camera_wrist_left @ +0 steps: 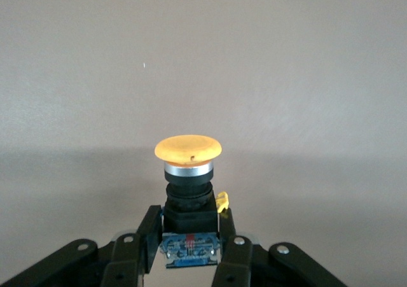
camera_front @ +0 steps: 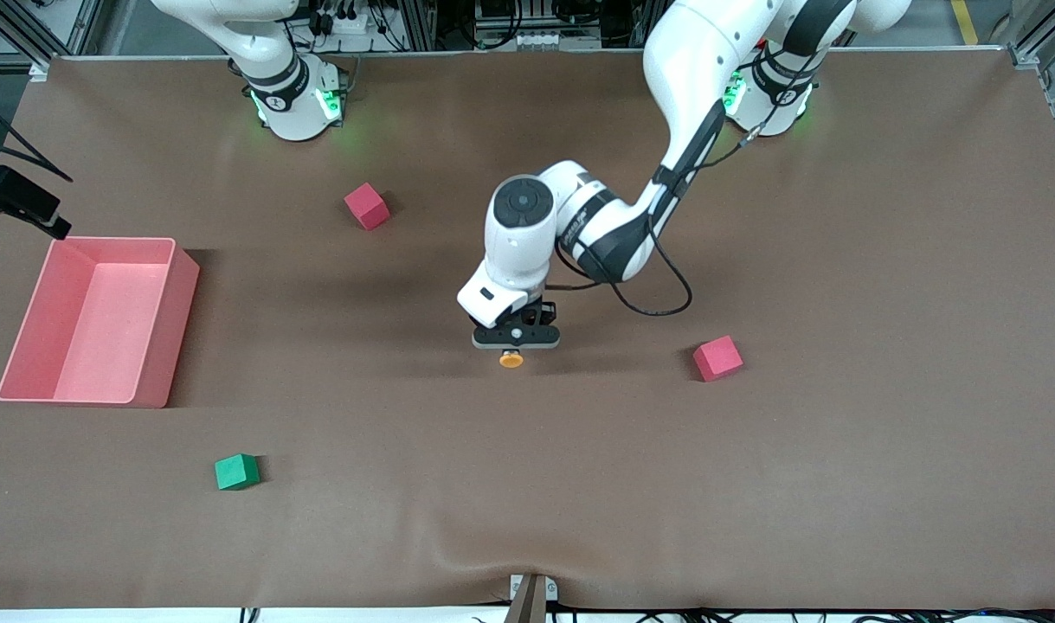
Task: Place and upright button with both arms
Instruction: 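Lift the button and turn it cap-up with the left gripper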
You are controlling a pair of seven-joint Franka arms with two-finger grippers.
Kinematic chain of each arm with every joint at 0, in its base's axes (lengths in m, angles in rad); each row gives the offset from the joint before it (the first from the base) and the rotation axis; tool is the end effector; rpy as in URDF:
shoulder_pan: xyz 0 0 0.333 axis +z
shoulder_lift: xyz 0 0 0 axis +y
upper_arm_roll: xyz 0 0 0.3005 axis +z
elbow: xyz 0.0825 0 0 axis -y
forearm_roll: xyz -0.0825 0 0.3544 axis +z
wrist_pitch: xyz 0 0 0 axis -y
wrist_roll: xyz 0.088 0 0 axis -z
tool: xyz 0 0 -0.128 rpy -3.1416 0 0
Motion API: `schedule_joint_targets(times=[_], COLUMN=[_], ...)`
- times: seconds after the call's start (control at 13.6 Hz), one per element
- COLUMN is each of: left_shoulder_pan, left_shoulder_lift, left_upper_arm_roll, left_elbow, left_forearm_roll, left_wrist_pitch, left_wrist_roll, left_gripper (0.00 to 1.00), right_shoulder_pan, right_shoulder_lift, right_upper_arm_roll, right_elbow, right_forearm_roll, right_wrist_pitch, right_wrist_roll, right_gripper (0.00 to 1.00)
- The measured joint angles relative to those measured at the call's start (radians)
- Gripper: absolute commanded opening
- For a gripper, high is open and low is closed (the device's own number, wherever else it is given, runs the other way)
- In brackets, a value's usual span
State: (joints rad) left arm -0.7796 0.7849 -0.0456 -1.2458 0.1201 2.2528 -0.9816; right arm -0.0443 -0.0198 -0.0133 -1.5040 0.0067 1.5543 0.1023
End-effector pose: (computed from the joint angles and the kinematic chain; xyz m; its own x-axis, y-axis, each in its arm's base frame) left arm 0.5116 -0.5334 0.2990 0.9756 0.1190 0.1844 0.0937 -0.9857 0.1402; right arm 0.5184 -0.0291 0.6264 0.9849 -0.1590 0.0690 -0.1584 -0.9873 -0.0140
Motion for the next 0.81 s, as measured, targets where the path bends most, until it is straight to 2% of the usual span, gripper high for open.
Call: schedule_joint_targets(times=[0.37, 0.59, 0.81], left_shoulder_pan=[-0.061, -0.092, -0.139], left_shoulder_lift=[-0.004, 0.009, 0.072], left_upper_arm_roll=[0.000, 0.001, 0.002], left_elbow=[-0.017, -0.033, -0.051], left_forearm_roll=[0.359, 0.486, 0.767], left_wrist_pitch=[0.053, 0.058, 0.061], left_wrist_roll=[-0.507, -0.658, -0.856], left_gripper=[0.00, 0.00, 0.00], right_shoulder_pan=[0.000, -0.001, 0.000], right_shoulder_lift=[0.000, 0.000, 0.000], right_upper_arm_roll=[0.000, -0.002, 0.000], right_elbow=[0.000, 0.000, 0.002], right_forearm_roll=[0.000, 0.000, 0.000], right_wrist_pitch=[-0.012, -0.014, -0.014], right_wrist_roll=[0.000, 0.000, 0.000], right_gripper=[1.00, 1.00, 1.00])
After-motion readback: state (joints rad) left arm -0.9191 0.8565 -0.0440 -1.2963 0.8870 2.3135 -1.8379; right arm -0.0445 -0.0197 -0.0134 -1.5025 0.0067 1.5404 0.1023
